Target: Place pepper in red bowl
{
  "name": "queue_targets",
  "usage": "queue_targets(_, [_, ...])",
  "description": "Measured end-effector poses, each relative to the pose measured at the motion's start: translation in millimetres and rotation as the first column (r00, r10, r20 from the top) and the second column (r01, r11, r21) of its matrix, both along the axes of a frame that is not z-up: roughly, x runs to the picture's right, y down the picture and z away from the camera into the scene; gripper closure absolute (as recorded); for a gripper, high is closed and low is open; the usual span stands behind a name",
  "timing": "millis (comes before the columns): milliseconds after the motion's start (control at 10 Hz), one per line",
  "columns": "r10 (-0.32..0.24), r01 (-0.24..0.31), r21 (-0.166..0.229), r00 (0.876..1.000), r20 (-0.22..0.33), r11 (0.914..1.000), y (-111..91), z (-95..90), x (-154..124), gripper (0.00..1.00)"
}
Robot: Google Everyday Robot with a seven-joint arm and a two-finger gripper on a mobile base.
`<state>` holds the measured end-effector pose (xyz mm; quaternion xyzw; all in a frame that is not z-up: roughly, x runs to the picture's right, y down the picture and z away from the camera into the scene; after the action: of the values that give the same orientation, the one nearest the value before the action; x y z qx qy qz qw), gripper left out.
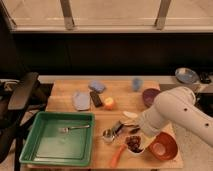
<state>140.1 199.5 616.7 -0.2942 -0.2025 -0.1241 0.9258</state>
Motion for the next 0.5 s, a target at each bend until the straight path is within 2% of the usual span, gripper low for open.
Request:
queue_targets(400, [-0.002, 0.002, -0.003, 1.0, 0.002, 1.0, 0.2, 0.5, -1.0, 0.32])
queue_targets(500, [-0.03, 0.03, 0.0, 1.0, -0.006, 0.9996, 4.3, -0.7, -3.6, 0.32])
